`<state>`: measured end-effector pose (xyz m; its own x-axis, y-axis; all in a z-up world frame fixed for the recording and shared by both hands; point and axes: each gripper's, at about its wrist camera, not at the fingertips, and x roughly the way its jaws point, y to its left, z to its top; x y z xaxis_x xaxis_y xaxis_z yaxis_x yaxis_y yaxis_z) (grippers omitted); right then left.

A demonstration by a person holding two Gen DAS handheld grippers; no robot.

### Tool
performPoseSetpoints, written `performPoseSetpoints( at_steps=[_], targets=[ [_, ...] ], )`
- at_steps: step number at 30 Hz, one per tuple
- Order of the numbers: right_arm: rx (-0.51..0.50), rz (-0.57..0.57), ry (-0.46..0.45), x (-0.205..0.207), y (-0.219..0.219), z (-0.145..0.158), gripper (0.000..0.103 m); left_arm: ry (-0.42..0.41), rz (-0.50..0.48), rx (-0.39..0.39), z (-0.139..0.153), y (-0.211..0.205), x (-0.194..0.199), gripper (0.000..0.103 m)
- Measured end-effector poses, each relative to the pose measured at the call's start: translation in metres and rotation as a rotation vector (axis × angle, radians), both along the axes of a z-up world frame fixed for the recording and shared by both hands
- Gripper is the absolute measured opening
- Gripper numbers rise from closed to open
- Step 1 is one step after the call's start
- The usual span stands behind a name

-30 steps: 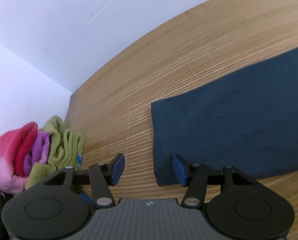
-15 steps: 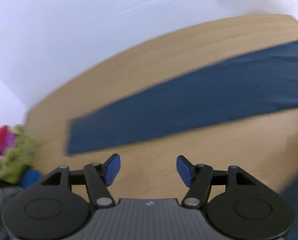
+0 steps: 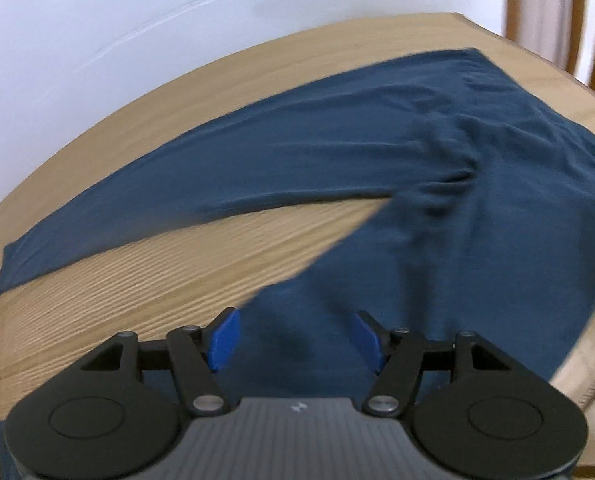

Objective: Fold clothes
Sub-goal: 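Open the left gripper and move both grippers back over the garment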

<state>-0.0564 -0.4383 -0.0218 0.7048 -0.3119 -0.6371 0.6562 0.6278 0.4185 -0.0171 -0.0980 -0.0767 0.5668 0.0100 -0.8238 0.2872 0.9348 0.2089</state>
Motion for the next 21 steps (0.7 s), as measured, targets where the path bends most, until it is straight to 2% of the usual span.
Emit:
performPoseSetpoints(
  at_steps=[4,9,11,13,14,16,17,19,21],
  targets=[
    [0.067,-0.009,-0.031,-0.002,-0.021,-0.006,0.059,0.023,-0.055,-0.042,-0.007,-0.035,-0.007,0.065],
    [0.103,0.099,-0.063,0.019,-0.042,-0.012,0.058,0.024,-0.092,-0.045,-0.004,-0.081,-0.022,0.065],
    [0.126,0.148,-0.08,0.032,-0.052,-0.016,0.058,0.004,-0.087,-0.04,-0.005,-0.102,-0.026,0.065],
    [0.138,0.209,-0.095,0.045,-0.062,-0.019,0.058,0.002,-0.023,-0.037,-0.008,-0.121,-0.028,0.065],
    [0.125,0.252,-0.084,0.052,-0.065,-0.02,0.055,0.01,0.027,-0.048,-0.01,-0.13,-0.029,0.065],
    [0.094,0.338,-0.057,0.067,-0.071,-0.021,0.035,0.025,0.112,-0.081,-0.014,-0.147,-0.033,0.065],
    [0.074,0.386,-0.042,0.068,-0.073,-0.021,0.013,0.028,0.14,-0.089,-0.016,-0.156,-0.036,0.065],
    [0.037,0.464,-0.012,0.067,-0.079,-0.02,0.012,0.034,0.203,-0.07,-0.023,-0.173,-0.046,0.065],
    [0.04,0.508,0.012,0.056,-0.087,-0.02,0.011,0.073,0.254,-0.06,-0.034,-0.186,-0.054,0.065]
  ],
)
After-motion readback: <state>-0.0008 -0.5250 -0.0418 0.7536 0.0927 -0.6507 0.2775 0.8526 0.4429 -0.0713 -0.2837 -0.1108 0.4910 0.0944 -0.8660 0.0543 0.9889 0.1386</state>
